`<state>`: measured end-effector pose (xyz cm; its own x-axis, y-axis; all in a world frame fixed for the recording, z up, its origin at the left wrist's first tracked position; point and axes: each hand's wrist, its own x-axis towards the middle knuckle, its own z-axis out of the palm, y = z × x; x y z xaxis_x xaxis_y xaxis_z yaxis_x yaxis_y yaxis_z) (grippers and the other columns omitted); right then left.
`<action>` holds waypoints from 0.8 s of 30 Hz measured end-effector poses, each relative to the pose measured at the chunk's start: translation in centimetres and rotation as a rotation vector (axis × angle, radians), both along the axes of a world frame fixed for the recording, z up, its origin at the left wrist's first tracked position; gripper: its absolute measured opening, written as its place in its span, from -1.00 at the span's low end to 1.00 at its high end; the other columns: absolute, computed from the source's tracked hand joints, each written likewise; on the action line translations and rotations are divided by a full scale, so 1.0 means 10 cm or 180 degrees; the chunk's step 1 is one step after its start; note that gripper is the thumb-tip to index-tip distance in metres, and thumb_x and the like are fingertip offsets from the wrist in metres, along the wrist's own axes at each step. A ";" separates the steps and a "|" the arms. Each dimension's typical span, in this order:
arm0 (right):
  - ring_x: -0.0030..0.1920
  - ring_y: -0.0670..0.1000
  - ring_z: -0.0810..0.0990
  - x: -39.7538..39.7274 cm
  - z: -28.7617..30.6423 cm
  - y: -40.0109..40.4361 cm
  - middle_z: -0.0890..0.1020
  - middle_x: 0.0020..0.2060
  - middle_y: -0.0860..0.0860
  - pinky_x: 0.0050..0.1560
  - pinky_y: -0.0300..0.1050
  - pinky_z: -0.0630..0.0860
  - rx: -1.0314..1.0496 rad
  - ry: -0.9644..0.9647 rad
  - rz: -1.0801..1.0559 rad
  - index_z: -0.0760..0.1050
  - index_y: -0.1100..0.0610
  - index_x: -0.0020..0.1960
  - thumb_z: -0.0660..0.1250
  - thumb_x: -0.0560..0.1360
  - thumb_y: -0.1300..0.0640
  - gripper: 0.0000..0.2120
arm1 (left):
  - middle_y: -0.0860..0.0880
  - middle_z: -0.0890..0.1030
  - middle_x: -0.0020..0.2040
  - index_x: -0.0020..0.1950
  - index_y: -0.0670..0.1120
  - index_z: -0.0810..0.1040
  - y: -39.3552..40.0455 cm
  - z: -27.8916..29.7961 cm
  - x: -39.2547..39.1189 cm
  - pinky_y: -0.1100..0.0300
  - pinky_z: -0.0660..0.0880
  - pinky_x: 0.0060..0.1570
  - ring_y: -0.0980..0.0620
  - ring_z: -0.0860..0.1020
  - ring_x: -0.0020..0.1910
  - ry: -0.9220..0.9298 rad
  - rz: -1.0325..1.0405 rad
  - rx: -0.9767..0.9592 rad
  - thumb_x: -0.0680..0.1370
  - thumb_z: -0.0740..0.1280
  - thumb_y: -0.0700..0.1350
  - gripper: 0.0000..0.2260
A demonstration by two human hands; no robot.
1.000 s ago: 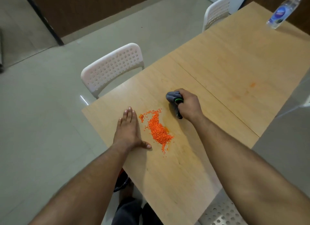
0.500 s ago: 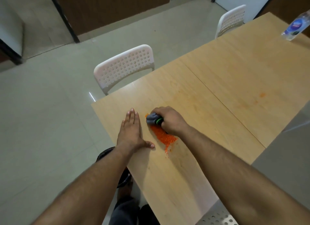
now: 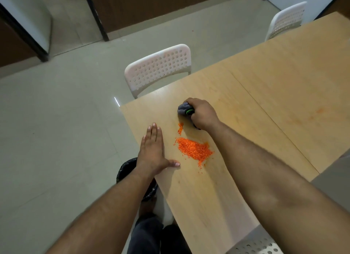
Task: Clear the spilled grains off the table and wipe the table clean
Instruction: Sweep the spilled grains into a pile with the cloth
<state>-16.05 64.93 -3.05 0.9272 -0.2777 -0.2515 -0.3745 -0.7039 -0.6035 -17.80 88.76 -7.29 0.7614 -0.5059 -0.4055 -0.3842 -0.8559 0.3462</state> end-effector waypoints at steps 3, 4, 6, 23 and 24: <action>0.15 0.11 0.52 -0.02 -0.01 0.17 0.64 0.09 -0.07 -0.01 0.03 0.50 -0.0419 0.0048 0.0616 0.58 -0.09 0.16 0.25 0.34 0.29 -0.52 | -0.08 -0.39 0.68 0.69 -0.14 -0.33 0.01 0.00 -0.01 -0.03 -0.22 0.66 -0.05 -0.38 0.66 0.0011 0.0029 0.0013 0.25 0.50 0.52 0.43; 0.16 0.09 0.51 -0.07 -0.01 0.22 0.63 0.10 -0.07 0.01 0.04 0.50 -0.0520 0.0081 0.0805 0.58 -0.09 0.19 0.29 0.37 0.30 -0.52 | -0.08 -0.39 0.68 0.69 -0.14 -0.33 0.00 0.01 -0.02 -0.03 -0.22 0.66 -0.06 -0.38 0.66 0.0020 0.0027 0.0018 0.25 0.50 0.52 0.42; 0.16 0.06 0.46 -0.20 -0.01 0.29 0.61 0.12 -0.07 0.01 0.03 0.48 -0.0597 0.0124 0.1115 0.57 -0.06 0.23 0.34 0.40 0.33 -0.53 | -0.09 -0.39 0.68 0.69 -0.16 -0.33 0.00 0.04 -0.05 -0.03 -0.21 0.66 -0.07 -0.37 0.66 0.0019 0.0036 0.0042 0.27 0.49 0.52 0.41; 0.04 0.15 0.62 -1.10 0.19 -0.14 0.65 -0.03 -0.08 -0.12 0.00 0.53 0.0239 -0.0129 -0.0309 0.57 -0.15 0.00 0.13 0.22 0.29 -0.49 | -0.09 -0.42 0.67 0.70 -0.10 -0.32 0.02 0.09 -0.28 -0.06 -0.20 0.64 -0.10 -0.38 0.65 0.0174 -0.0270 0.0133 0.14 0.67 0.36 0.52; 0.03 0.15 0.62 -1.17 0.18 -0.19 0.64 -0.02 -0.08 -0.13 0.01 0.55 0.0228 -0.0051 -0.0573 0.56 -0.16 0.01 0.12 0.23 0.31 -0.47 | -0.08 -0.43 0.66 0.70 -0.10 -0.32 0.01 0.10 -0.29 -0.06 -0.20 0.64 -0.10 -0.38 0.65 0.0169 -0.0274 0.0155 0.14 0.67 0.37 0.52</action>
